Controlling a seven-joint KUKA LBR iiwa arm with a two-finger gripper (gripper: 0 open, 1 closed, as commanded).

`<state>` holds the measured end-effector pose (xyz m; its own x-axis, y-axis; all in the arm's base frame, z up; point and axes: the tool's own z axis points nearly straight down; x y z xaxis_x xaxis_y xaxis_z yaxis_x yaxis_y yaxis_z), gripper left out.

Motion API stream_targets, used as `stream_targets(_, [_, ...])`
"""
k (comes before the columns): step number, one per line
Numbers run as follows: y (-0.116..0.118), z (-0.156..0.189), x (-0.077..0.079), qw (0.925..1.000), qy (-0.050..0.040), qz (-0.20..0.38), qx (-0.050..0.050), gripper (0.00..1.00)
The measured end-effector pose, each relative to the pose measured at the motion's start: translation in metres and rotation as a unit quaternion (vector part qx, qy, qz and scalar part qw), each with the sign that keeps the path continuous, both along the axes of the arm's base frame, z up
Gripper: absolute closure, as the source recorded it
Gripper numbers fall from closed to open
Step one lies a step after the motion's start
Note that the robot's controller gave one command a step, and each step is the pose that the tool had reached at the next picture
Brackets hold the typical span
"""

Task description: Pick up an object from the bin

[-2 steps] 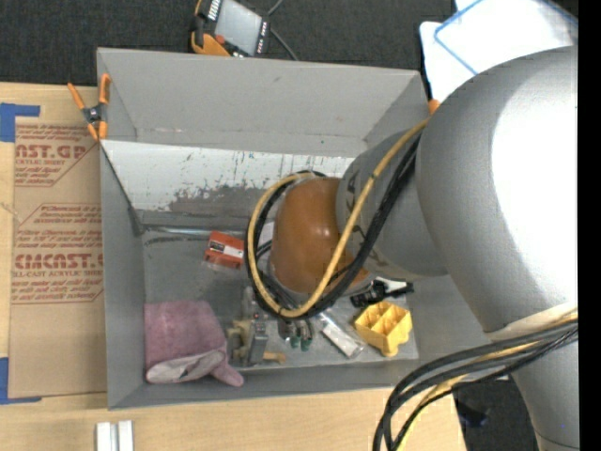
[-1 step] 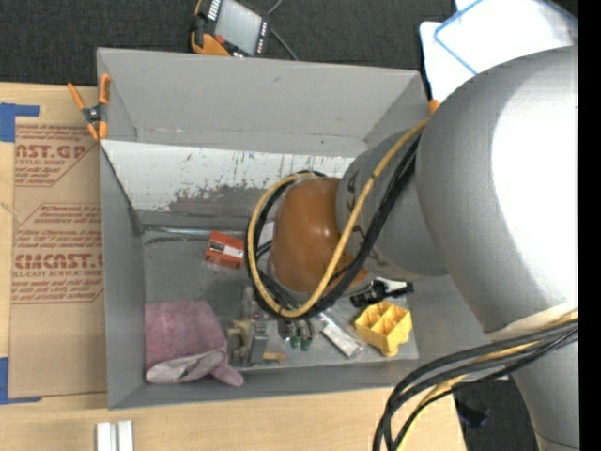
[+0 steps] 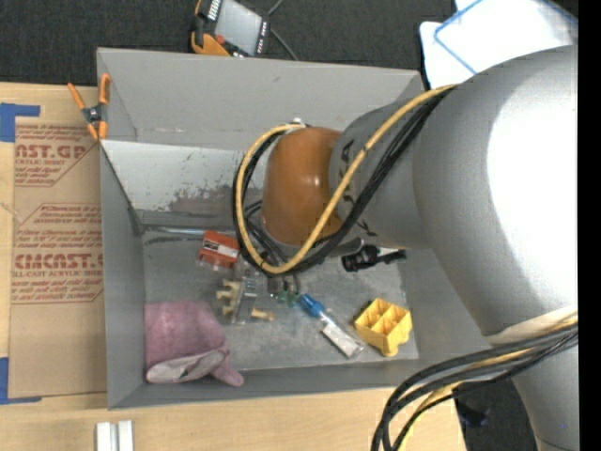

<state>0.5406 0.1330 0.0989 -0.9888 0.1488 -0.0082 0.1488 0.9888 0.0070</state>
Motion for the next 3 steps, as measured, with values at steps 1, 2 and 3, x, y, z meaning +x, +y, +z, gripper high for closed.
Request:
stream_targets(1, [0.000, 0.000, 0.000, 1.0000, 0.0000, 0.000, 0.000, 1.00])
stream_targets(2, [0.014, 0.108, 0.021, 0.9899, -0.0020, 0.142, -0.001, 1.00])
stream_targets(3, [0.014, 0.108, 0.021, 0.9899, -0.0020, 0.142, -0.001, 1.00])
